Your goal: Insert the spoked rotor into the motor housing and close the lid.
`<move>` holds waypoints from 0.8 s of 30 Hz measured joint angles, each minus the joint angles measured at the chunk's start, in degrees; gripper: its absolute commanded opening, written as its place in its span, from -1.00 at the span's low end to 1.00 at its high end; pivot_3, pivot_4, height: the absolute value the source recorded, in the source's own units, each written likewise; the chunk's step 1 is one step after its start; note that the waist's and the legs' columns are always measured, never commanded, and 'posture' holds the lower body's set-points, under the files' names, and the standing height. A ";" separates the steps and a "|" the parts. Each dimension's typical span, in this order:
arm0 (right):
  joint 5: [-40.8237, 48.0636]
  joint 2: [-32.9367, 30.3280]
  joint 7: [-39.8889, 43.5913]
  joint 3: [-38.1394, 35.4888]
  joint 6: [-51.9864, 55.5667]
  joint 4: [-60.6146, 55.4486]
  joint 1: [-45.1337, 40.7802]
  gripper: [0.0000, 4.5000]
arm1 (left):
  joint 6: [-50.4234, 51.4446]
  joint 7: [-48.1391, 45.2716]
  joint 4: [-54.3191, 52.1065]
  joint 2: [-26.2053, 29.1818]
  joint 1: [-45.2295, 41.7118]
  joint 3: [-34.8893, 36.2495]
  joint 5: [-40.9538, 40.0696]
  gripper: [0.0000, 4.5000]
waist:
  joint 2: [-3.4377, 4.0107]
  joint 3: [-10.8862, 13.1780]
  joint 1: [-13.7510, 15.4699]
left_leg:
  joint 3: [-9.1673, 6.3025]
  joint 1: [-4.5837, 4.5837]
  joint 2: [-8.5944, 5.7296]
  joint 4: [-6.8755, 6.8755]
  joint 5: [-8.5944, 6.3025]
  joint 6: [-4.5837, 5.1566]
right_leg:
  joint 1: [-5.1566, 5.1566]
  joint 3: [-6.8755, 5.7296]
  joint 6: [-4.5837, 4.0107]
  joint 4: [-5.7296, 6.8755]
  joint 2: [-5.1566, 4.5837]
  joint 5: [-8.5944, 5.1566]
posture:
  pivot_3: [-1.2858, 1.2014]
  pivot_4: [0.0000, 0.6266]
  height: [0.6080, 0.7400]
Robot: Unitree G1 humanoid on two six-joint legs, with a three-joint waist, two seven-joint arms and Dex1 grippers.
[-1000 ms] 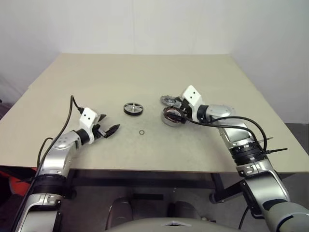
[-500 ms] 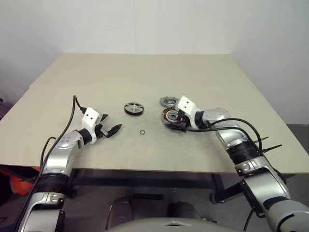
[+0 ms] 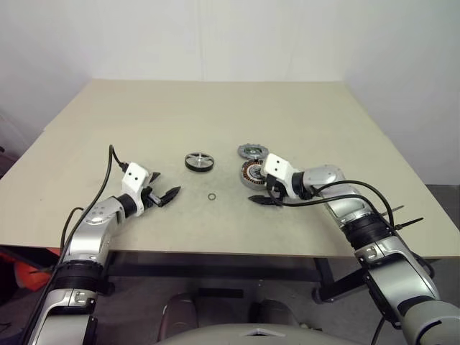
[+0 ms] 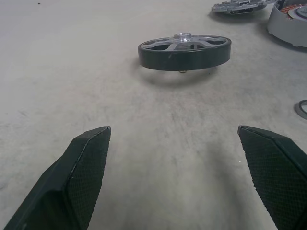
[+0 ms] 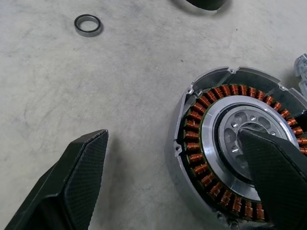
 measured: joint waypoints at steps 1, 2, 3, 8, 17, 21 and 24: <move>-0.29 0.16 0.01 0.11 -0.41 0.85 -0.48 1.00 | 0.00 0.00 -0.01 -0.01 0.03 0.00 0.00 0.98 | 0.00 0.00 0.01 | 0.00 0.01 0.00 0.00 0.00 0.00 | 0.01 0.00 0.00 0.00 0.00 0.00 | 0.03 -1.00 1.00; -0.64 0.28 0.07 0.39 -1.01 1.94 -1.12 1.00 | 0.00 0.00 -0.04 -0.02 0.04 0.00 0.00 0.98 | 0.00 0.00 0.00 | 0.00 0.02 0.00 0.01 0.00 0.00 | 0.02 0.00 0.00 0.01 0.00 0.00 | 0.03 -1.00 1.00; -0.99 0.33 0.23 0.56 -1.51 2.94 -1.73 1.00 | 0.00 0.00 -0.08 -0.03 0.05 0.00 0.00 0.98 | 0.00 0.00 -0.01 | 0.00 0.02 0.00 0.02 0.00 0.00 | 0.03 0.00 0.00 0.01 0.00 0.00 | 0.03 -1.00 1.00; -2.99 0.20 2.61 2.06 -4.26 8.23 -5.50 1.00 | 0.01 0.06 -0.37 -0.12 0.16 0.00 0.00 0.98 | -0.01 0.00 -0.02 | 0.00 0.04 0.00 0.04 0.00 0.00 | 0.05 0.00 0.00 0.02 0.00 0.00 | 0.03 -1.00 1.00; -6.00 -3.20 9.42 4.66 -9.93 9.73 -7.29 1.00 | 0.11 1.21 -1.41 -0.70 1.76 0.00 0.02 0.98 | -0.03 -0.02 0.51 | -0.01 -0.01 -0.06 0.11 -0.11 0.19 | 0.18 -0.03 -0.01 -0.03 -0.07 0.00 | 0.03 -1.00 1.00; -7.31 -4.58 11.29 5.57 -11.05 8.32 -7.34 0.73 | 0.14 1.57 -2.26 -0.84 2.25 -0.01 0.03 1.00 | -0.05 -0.04 0.74 | -0.02 0.00 -0.07 0.12 -0.14 0.23 | 0.22 -0.04 -0.02 -0.05 -0.08 -0.01 | 0.03 -1.00 1.00; -7.90 -4.72 11.78 5.73 -11.41 8.84 -8.34 0.30 | 0.20 2.12 -2.44 -1.07 2.32 -0.01 0.08 1.00 | -0.05 -0.05 0.76 | -0.02 0.01 -0.07 0.12 -0.14 0.24 | 0.22 -0.04 -0.02 -0.05 -0.08 -0.01 | 0.03 -1.00 1.00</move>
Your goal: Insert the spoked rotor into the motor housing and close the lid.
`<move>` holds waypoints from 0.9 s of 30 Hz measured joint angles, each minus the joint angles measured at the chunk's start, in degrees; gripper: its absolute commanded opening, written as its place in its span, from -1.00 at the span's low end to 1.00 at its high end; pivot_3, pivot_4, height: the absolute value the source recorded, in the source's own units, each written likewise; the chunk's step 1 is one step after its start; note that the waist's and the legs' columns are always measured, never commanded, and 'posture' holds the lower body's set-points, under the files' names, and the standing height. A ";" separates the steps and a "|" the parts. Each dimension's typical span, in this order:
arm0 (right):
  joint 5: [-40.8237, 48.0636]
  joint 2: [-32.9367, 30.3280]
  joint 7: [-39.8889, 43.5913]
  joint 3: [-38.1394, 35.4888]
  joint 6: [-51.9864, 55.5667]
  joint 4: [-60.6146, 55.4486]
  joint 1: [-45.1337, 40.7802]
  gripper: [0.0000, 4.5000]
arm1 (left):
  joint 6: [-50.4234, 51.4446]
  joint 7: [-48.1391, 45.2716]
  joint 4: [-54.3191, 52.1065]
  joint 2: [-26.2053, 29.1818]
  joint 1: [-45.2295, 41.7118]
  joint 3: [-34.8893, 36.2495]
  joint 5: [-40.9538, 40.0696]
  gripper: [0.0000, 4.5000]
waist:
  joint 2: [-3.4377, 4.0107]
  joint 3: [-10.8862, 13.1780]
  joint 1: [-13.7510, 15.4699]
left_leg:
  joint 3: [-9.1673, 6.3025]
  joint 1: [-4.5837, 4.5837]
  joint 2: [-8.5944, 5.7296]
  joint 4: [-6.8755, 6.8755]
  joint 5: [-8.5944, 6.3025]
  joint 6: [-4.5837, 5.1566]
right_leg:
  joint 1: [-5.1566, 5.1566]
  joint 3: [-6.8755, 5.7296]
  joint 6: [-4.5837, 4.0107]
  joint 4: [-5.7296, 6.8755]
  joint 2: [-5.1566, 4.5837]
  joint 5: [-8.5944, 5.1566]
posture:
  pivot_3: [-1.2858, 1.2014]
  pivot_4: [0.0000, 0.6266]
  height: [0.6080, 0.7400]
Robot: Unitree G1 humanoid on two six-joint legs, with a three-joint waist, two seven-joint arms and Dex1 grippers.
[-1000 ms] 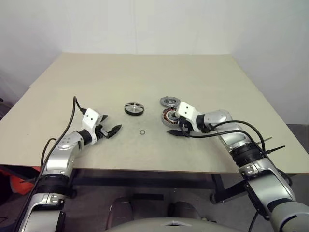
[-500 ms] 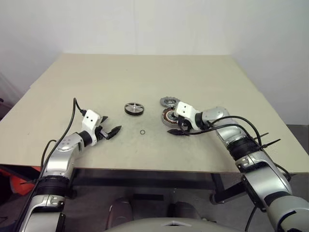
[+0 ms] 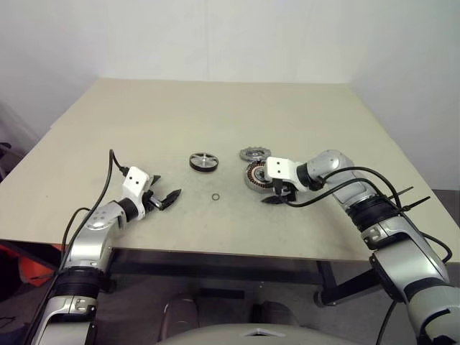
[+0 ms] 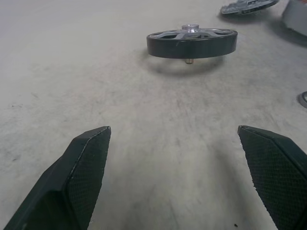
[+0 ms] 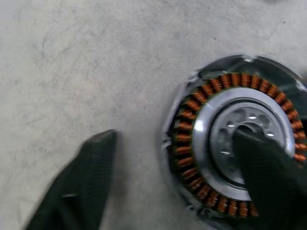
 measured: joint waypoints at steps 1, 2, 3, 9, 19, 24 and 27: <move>-0.22 0.10 -0.04 0.10 0.01 0.58 -0.55 0.17 | 0.04 0.18 -0.16 -0.10 0.07 0.00 0.00 1.00 | 0.00 0.00 0.00 | 0.00 0.00 0.00 0.00 0.00 0.00 | 0.00 0.00 0.00 0.00 0.00 0.00 | 0.03 -1.00 1.00; -0.37 0.28 -0.20 0.11 0.01 1.24 -1.03 0.17 | 0.07 0.24 -0.37 -0.15 0.21 -0.01 0.00 1.00 | 0.00 0.00 0.00 | 0.00 0.00 0.00 0.00 0.00 0.00 | 0.00 0.00 0.00 0.00 0.00 0.00 | 0.03 -1.00 1.00; -0.48 0.62 -0.29 0.18 -0.01 2.16 -1.65 0.17 | 0.12 0.31 -0.59 -0.16 0.35 -0.02 0.00 1.00 | -0.01 0.00 0.00 | 0.00 0.00 0.00 0.00 0.00 0.00 | 0.00 0.00 0.00 0.00 0.00 0.00 | 0.03 -1.00 1.00; -0.62 1.80 -0.02 0.24 -0.44 4.78 -2.93 -0.16 | 0.59 0.87 -1.13 -0.30 0.54 -0.02 0.03 1.00 | -0.06 -0.04 0.01 | 0.00 0.04 0.01 0.02 0.00 0.00 | 0.04 -0.01 0.00 0.00 0.00 0.00 | 0.03 -1.00 1.00; 1.15 2.39 3.11 -1.38 11.05 -0.42 -2.52 -0.16 | 0.73 1.29 -1.46 -0.38 0.94 -0.21 0.16 1.00 | -0.06 -0.03 -0.10 | 0.00 0.22 0.05 -0.03 -0.01 0.01 | 0.19 -0.03 -0.03 -0.02 0.02 -0.04 | 0.03 -1.00 1.00; 2.48 4.35 3.97 -2.22 19.75 -4.13 -2.52 -0.16 | 0.73 1.46 -1.75 -1.12 0.98 -0.73 0.23 1.00 | -0.05 -0.03 -0.83 | 0.02 0.03 0.14 -0.05 -0.01 0.01 | -0.10 -0.08 -0.13 0.02 0.07 -0.09 | 0.03 -1.00 1.00; 2.82 5.15 4.21 -2.52 23.79 -5.98 -2.54 -0.16 | 0.73 1.65 -2.24 -1.21 1.27 -0.87 0.23 1.00 | -0.04 -0.02 -0.88 | 0.03 0.02 0.16 -0.08 0.00 -0.01 | -0.15 -0.10 -0.17 0.04 0.10 -0.11 | 0.03 -1.00 1.00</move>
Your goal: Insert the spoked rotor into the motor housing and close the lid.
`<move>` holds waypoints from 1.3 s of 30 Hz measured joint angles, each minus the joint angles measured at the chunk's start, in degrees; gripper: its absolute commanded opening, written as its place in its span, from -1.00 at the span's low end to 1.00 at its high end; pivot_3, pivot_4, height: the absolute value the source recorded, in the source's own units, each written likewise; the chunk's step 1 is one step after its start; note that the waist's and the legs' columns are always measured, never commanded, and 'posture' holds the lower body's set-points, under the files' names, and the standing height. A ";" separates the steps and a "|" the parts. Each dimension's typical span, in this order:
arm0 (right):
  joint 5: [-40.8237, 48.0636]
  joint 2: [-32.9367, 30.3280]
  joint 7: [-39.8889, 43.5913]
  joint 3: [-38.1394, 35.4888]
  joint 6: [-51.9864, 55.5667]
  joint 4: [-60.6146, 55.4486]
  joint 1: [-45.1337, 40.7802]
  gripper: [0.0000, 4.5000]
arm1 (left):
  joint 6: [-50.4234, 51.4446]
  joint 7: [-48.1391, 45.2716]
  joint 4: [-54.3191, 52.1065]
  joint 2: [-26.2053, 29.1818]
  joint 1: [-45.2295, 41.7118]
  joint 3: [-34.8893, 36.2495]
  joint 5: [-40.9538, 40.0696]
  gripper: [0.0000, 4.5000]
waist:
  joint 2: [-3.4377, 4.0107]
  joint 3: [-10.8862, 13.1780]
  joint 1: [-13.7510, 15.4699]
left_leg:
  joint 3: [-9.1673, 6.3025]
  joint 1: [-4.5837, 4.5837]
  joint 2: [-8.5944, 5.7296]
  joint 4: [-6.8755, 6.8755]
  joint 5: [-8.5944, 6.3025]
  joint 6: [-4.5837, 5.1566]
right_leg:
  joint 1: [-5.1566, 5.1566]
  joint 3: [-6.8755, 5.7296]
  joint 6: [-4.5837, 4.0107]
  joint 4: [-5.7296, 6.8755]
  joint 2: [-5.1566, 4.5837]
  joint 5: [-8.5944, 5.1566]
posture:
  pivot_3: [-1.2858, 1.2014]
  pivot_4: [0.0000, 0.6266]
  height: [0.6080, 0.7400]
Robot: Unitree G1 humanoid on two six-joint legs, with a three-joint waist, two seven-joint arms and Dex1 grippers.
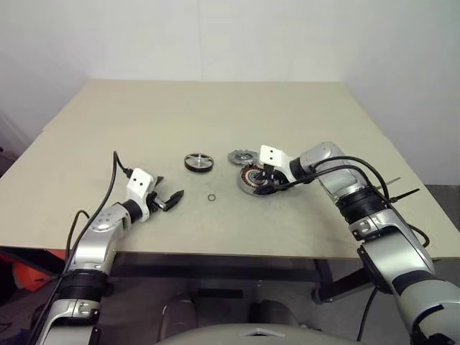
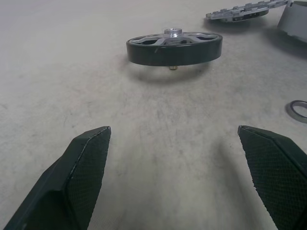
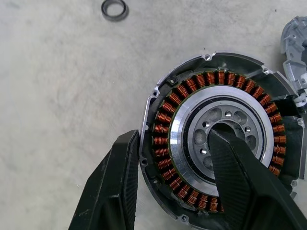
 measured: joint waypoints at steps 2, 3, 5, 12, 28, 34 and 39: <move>0.77 1.08 0.26 0.08 2.20 -1.61 0.17 -0.16 | 0.02 0.11 -0.22 0.00 0.46 0.00 0.00 1.00 | 0.01 0.01 -0.03 | 0.01 -0.03 0.01 -0.01 0.00 0.00 | -0.06 0.00 -0.01 0.00 0.01 0.00 | 0.03 -1.00 1.00; 1.17 1.87 0.21 0.39 3.18 -2.62 0.32 -0.16 | 0.09 0.21 -0.25 0.00 0.62 0.00 0.00 1.00 | 0.02 0.02 -0.01 | 0.02 -0.07 0.01 -0.01 0.01 -0.01 | -0.10 0.00 0.00 0.01 0.01 0.00 | 0.03 -1.00 1.00; 1.67 3.28 0.04 1.03 4.85 -4.42 0.54 -0.16 | 0.16 0.44 -0.34 0.00 0.84 0.00 0.00 1.00 | 0.04 0.03 0.09 | 0.01 -0.11 0.01 -0.01 0.01 -0.02 | -0.13 0.00 -0.01 0.02 0.00 0.00 | 0.03 -1.00 1.00; 1.98 6.83 -4.83 1.77 8.27 -6.72 1.21 -0.16 | 0.62 1.14 -1.02 -0.01 1.34 0.00 -0.01 1.00 | 0.04 0.03 0.16 | -0.01 -0.12 -0.01 0.00 0.04 -0.07 | -0.12 0.01 0.00 0.02 -0.02 0.00 | 0.03 -1.00 1.00; 0.48 -0.79 -7.35 4.45 -2.99 -3.35 1.81 -0.16 | 1.23 1.03 -2.07 -0.05 1.88 -0.32 -0.01 1.00 | 0.05 0.04 0.62 | -0.03 0.33 -0.09 0.01 0.11 -0.20 | 0.51 0.05 0.39 0.02 -0.11 -0.22 | 0.03 -1.00 1.00; 0.48 -1.04 -7.31 4.46 -3.39 -3.28 1.82 -0.16 | 1.23 0.86 -2.05 -0.06 1.53 -0.67 0.00 1.00 | 0.04 0.04 0.57 | -0.03 0.39 -0.09 0.00 0.10 -0.17 | 0.55 0.05 0.16 0.01 -0.10 -0.09 | 0.03 -1.00 1.00; 0.29 -1.03 -7.31 4.54 -5.23 -1.78 1.82 -0.16 | 1.25 0.77 -1.99 -0.06 1.07 -0.73 0.00 1.00 | 0.04 0.03 0.57 | -0.03 0.50 -0.09 0.00 0.09 -0.16 | 0.65 0.05 0.38 0.00 -0.10 -0.22 | 0.03 -1.00 1.00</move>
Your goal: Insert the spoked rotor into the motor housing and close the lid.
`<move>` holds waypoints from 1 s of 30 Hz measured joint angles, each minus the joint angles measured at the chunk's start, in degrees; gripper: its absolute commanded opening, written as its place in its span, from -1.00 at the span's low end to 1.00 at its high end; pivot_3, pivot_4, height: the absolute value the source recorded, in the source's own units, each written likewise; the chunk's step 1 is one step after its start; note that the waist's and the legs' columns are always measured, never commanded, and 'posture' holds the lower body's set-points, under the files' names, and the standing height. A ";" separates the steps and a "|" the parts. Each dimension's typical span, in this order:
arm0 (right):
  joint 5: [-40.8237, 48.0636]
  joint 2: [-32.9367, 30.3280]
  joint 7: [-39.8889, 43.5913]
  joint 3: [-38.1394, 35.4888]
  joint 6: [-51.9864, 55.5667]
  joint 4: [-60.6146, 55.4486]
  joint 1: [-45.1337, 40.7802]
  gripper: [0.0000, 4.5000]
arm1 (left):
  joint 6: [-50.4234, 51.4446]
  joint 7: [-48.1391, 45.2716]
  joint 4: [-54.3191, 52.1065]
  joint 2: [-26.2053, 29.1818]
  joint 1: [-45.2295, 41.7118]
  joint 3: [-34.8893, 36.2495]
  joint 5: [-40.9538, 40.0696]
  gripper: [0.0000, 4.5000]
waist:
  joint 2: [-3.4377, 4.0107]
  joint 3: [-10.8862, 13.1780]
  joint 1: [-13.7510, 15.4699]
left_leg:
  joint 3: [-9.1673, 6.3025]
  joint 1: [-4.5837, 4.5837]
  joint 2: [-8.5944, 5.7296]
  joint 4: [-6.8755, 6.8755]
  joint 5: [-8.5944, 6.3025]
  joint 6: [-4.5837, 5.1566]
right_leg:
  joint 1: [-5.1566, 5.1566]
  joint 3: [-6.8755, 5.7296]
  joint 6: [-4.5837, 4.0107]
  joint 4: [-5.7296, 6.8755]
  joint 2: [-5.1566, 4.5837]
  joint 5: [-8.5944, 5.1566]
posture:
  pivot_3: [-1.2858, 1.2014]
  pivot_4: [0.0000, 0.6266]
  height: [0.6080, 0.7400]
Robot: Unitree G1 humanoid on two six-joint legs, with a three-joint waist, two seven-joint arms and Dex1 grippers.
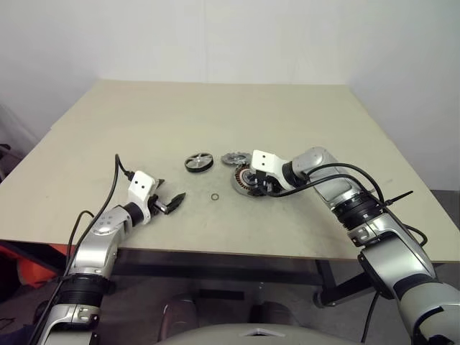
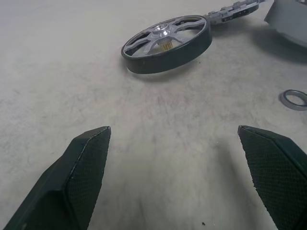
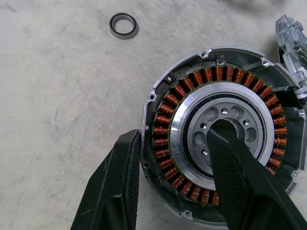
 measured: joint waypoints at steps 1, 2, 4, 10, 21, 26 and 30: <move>0.00 0.00 0.00 0.00 -0.28 0.28 0.00 -0.16 | 0.00 -0.01 0.00 0.00 -0.06 0.00 0.00 1.00 | 0.00 0.00 0.00 | 0.00 0.03 0.00 0.00 0.00 0.00 | 0.04 0.00 0.02 -0.01 0.00 -0.01 | 0.03 -1.00 1.00; 0.00 0.00 0.04 0.00 -0.50 0.55 -0.01 -0.16 | 0.01 -0.01 0.00 0.01 -0.06 0.00 0.00 1.00 | 0.00 0.00 0.00 | 0.00 0.06 -0.01 0.00 0.00 0.00 | 0.08 0.00 0.03 -0.02 0.00 -0.02 | 0.03 -1.00 1.00; -0.25 -0.01 0.04 -0.02 -0.91 1.28 -0.03 0.21 | 0.01 0.00 0.00 0.02 -0.06 0.01 0.00 1.00 | -0.01 -0.01 0.04 | -0.01 0.07 -0.01 0.01 0.00 0.00 | 0.12 0.00 0.05 -0.04 -0.01 -0.03 | 0.03 -1.00 1.00; 1.82 -0.21 2.46 -1.03 1.56 -0.63 0.82 0.78 | 0.06 0.05 0.00 0.04 -0.05 0.01 0.02 1.00 | 0.00 0.00 0.05 | -0.03 0.01 -0.01 0.00 0.00 0.00 | 0.08 0.00 0.04 -0.04 0.00 -0.02 | 0.03 -1.00 1.00; 14.05 -0.69 4.32 -10.25 13.64 -16.37 3.65 0.78 | 0.10 -0.01 0.03 0.08 -0.06 -0.12 0.06 1.00 | 0.02 0.01 -0.47 | 0.05 -0.14 0.08 -0.19 -0.05 0.08 | -0.24 0.00 -0.35 -0.04 0.08 0.05 | 0.03 -1.00 1.00; 14.55 6.52 -3.40 -9.75 15.02 -16.28 5.01 0.78 | 0.15 -0.35 0.06 0.08 -0.23 -0.52 0.15 1.00 | 0.02 0.01 -0.44 | 0.04 -0.12 0.07 -0.19 -0.04 0.06 | -0.23 0.01 -0.24 -0.04 0.07 -0.01 | 0.03 -1.00 1.00; 12.59 13.14 -10.15 -5.73 15.32 -14.25 6.41 0.78 | 0.53 -0.80 0.09 0.13 -0.80 -0.71 0.20 1.00 | 0.03 0.02 -0.50 | 0.02 -0.16 0.07 -0.26 -0.01 0.01 | -0.30 0.01 -0.19 -0.04 0.08 -0.05 | 0.03 -1.00 1.00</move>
